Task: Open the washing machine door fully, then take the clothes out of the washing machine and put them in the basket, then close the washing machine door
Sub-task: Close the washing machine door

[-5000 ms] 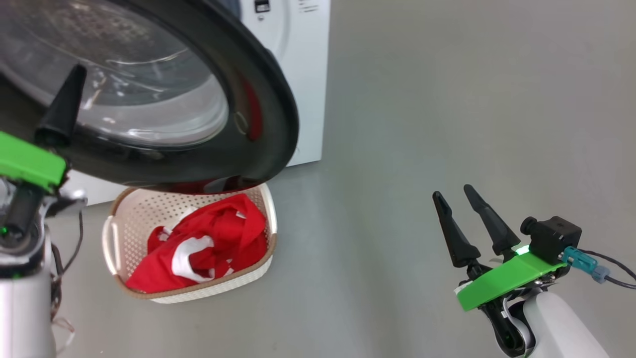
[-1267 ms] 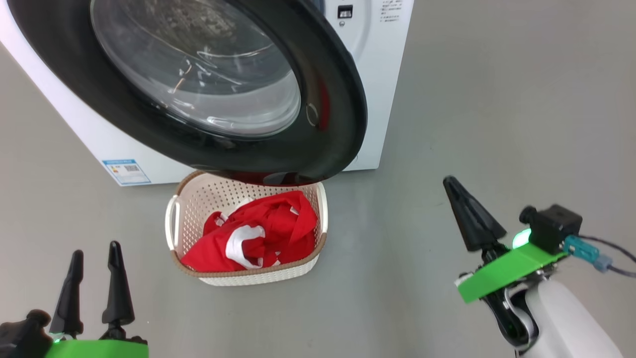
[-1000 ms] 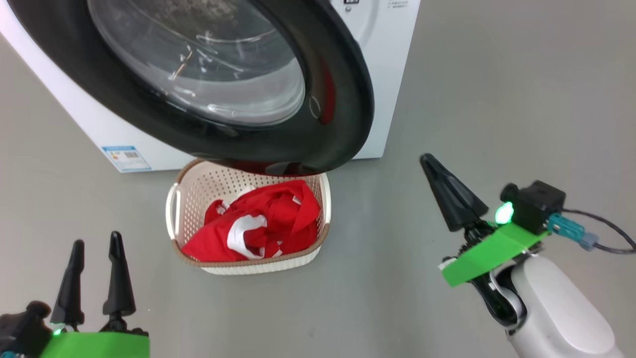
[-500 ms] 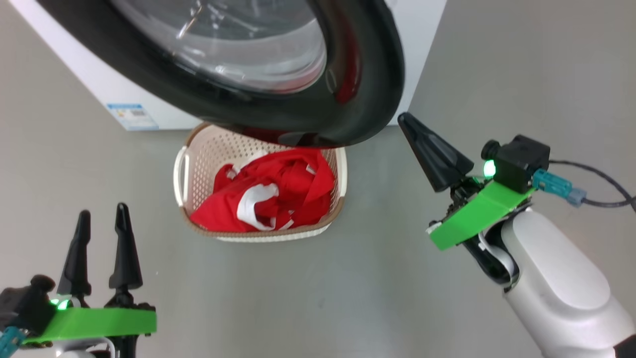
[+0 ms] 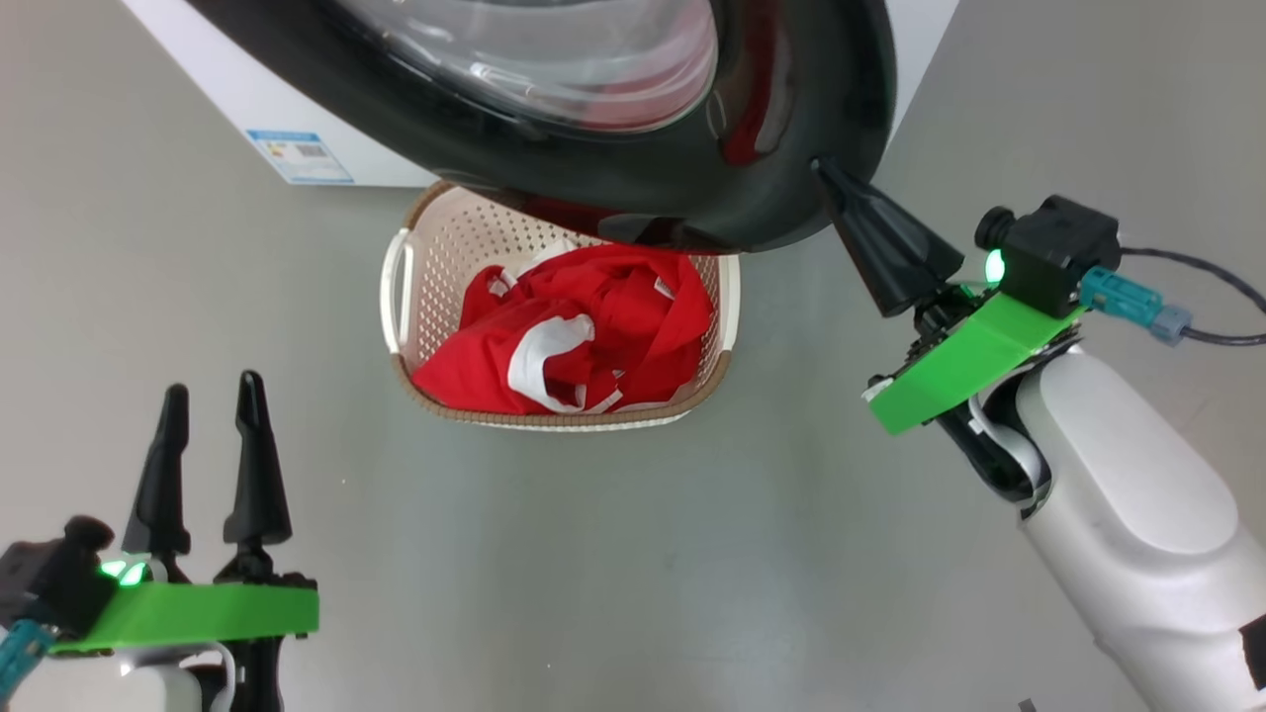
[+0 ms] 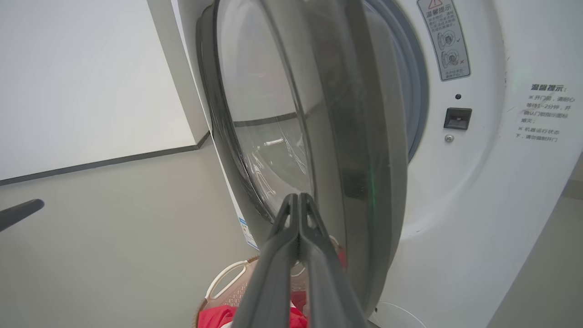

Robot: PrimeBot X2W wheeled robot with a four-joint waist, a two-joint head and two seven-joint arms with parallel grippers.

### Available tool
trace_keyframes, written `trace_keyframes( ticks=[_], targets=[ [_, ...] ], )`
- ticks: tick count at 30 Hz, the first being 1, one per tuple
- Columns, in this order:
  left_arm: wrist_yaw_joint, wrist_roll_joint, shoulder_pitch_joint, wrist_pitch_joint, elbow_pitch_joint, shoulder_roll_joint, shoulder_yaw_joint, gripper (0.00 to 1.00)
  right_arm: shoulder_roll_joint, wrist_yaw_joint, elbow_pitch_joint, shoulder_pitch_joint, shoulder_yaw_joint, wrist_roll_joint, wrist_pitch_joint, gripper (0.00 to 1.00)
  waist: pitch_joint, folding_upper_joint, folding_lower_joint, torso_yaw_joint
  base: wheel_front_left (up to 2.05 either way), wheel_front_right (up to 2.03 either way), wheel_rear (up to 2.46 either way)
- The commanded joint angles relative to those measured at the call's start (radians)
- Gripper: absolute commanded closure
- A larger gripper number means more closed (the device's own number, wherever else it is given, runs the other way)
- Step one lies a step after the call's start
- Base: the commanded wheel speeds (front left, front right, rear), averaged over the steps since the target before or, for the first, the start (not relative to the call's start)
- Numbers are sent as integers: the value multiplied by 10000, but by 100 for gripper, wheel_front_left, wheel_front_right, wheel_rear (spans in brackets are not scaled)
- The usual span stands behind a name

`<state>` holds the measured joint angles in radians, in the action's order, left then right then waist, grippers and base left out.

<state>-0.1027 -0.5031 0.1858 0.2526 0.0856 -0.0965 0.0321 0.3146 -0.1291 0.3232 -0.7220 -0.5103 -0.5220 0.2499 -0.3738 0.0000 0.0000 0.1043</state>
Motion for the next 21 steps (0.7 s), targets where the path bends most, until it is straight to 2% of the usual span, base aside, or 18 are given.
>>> trace_keyframes(
  ticks=[1, 21],
  targets=[
    [-84, 78, 324, 91, -182, -177, -367, 0, 2, -16, -178, -135, -87, 80, 119, 100, -181, 0, 0, 144, 0, 0, 0],
    [-239, 124, 798, 91, -81, 40, -234, 0, 838, -16, -93, -1350, 284, 59, 119, 100, -1195, 0, 0, 596, 0, 0, 0]
  ],
)
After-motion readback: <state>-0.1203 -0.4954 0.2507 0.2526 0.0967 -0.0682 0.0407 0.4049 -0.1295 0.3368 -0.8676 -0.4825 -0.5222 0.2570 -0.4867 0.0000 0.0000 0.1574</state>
